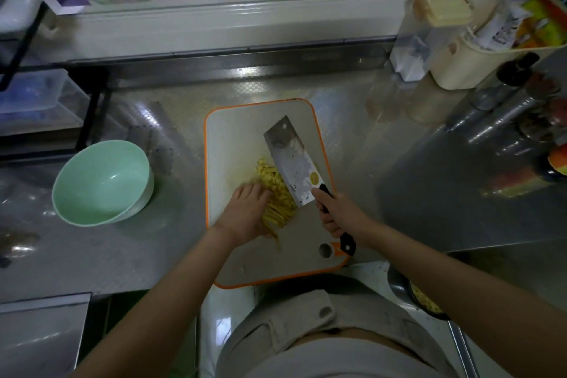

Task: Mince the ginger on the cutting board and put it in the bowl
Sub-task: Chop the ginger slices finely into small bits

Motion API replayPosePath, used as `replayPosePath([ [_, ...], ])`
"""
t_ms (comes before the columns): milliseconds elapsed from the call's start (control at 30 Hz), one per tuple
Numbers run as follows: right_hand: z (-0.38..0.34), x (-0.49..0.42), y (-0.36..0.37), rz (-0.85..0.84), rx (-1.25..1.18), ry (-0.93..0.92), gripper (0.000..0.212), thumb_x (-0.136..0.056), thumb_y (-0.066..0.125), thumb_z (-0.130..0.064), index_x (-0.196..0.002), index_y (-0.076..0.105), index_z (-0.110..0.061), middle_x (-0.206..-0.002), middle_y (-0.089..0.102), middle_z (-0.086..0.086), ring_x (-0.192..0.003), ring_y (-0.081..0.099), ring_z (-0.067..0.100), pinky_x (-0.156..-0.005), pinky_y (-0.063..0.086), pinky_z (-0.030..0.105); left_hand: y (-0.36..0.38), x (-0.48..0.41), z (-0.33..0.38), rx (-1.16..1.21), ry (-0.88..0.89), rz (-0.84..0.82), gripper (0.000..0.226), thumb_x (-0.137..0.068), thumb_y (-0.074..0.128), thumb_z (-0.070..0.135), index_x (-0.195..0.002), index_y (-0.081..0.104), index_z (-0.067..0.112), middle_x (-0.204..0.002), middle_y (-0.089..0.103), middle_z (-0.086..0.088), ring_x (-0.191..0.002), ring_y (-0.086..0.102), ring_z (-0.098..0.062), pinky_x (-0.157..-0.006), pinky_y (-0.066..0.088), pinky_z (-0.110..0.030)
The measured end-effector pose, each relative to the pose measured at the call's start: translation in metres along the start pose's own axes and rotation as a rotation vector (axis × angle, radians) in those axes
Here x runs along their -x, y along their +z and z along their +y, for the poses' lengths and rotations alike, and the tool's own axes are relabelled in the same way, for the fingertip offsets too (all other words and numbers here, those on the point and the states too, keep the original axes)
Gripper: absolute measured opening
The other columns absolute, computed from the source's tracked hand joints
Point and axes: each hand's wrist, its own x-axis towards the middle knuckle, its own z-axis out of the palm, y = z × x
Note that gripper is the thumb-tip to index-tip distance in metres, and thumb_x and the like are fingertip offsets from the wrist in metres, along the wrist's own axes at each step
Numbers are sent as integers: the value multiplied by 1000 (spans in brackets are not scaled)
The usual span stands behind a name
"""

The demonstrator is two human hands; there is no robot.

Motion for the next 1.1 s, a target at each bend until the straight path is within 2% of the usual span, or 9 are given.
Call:
replayPosePath([
  [133,1,-1,-1,12,-20,-3,41,-96,45,-41,-63,31,-20,-47,24,-6,-34,21,5,-34,18,14,-1,2,0,-49,14,66,86,-31,84,58,-98,62,9,-95,59,-12,-87,60,-33,-79,51,-37],
  [267,1,0,0,12,-23,-7,41,-96,45,-40,-63,32,-20,-46,25,-7,-34,22,5,-32,20,15,-3,4,1,-131,92,119,76,-37,83,57,-98,66,14,-95,61,-7,-94,59,-27,-82,51,-34],
  [367,1,0,4,10,-17,-6,41,-97,45,-39,-63,31,-20,-46,26,-6,-33,22,5,-33,19,15,-3,3,4,-120,138,160,68,-42,86,44,-102,66,18,-95,60,-5,-99,46,-26,-84,51,-36],
  [500,3,0,6,6,3,-13,41,-96,45,-39,-63,32,-20,-49,26,-4,-34,23,5,-33,20,15,-8,0,5,-144,131,123,64,-40,87,44,-95,66,19,-90,59,-6,-91,52,-27,-82,49,-34],
  [633,6,-1,6,7,2,-29,40,-96,45,-39,-64,32,-20,-49,27,-5,-34,23,5,-34,20,15,-8,-1,4,-189,155,85,52,-51,84,44,-91,65,18,-89,57,-6,-89,38,-23,-81,29,-32],
  [767,7,-1,3,17,-10,-26,40,-97,45,-38,-64,31,-20,-48,26,-5,-34,22,5,-33,20,15,-6,2,5,-248,191,36,43,-59,79,41,-90,62,17,-90,56,-6,-85,47,-26,-82,29,-33],
  [900,6,0,2,27,-16,-30,40,-97,45,-37,-64,31,-19,-49,24,-4,-33,22,5,-33,20,16,-9,-2,6,-331,226,-33,41,-62,76,50,-82,63,16,-86,58,-6,-81,54,-25,-81,32,-34],
  [1033,6,0,4,35,-8,-32,41,-97,46,-36,-62,31,-19,-47,25,-5,-33,22,5,-33,20,16,-10,-4,8,-395,236,-83,43,-56,78,53,-73,67,16,-80,59,-5,-79,56,-24,-78,39,-34],
  [1100,6,0,4,36,-9,-35,41,-97,46,-36,-62,31,-19,-45,26,-6,-32,22,5,-33,20,15,-11,-5,9,-410,240,-88,42,-50,80,50,-71,68,16,-79,59,-5,-78,57,-24,-78,35,-33],
])
